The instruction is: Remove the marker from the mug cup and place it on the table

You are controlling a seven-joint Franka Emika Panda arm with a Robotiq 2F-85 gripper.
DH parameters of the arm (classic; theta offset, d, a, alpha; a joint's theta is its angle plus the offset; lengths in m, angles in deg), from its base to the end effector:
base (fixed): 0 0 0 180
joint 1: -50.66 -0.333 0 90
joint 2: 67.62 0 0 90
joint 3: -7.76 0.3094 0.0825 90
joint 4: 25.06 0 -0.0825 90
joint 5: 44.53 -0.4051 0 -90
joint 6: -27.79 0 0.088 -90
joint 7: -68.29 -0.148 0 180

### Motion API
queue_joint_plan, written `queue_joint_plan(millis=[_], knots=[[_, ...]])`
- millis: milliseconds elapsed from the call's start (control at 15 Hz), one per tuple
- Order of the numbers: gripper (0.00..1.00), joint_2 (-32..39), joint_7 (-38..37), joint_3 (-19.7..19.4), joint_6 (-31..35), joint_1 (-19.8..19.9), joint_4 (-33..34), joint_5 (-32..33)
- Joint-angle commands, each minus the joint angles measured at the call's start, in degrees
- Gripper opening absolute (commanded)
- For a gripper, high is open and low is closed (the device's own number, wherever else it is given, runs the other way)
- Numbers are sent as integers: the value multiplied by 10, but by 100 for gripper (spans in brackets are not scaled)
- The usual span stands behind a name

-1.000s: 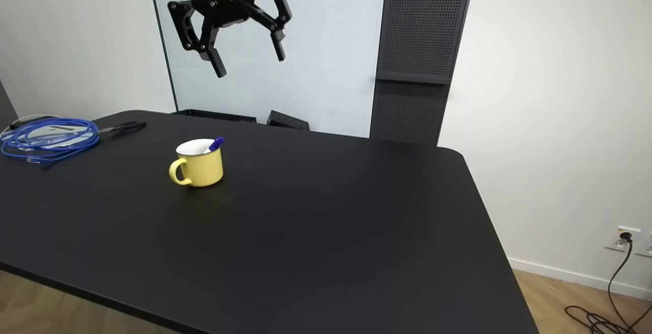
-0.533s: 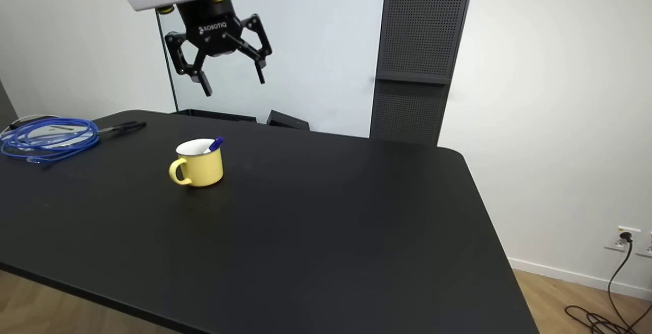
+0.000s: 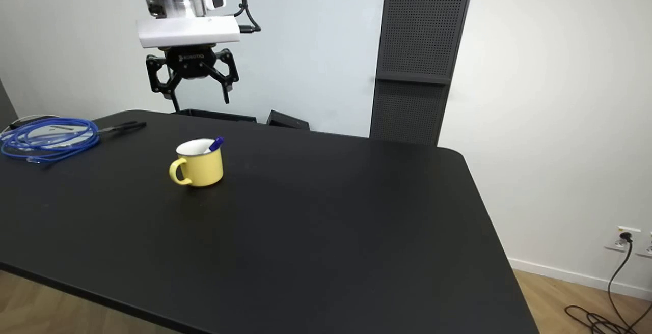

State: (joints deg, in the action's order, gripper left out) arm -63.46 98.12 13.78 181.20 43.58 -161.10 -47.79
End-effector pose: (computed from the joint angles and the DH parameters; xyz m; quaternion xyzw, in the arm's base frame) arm 0.5328 0.1237 0.2534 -0.9329 -0.3406 -0.1167 0.0024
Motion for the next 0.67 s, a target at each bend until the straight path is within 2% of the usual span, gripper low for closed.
queue_joint_plan(millis=[0,267,600], knots=[[100,49,73,21,-26,19,56,-48],[100,82,113,30,-41,40,78,-50],[100,110,125,31,-54,56,93,-33]])
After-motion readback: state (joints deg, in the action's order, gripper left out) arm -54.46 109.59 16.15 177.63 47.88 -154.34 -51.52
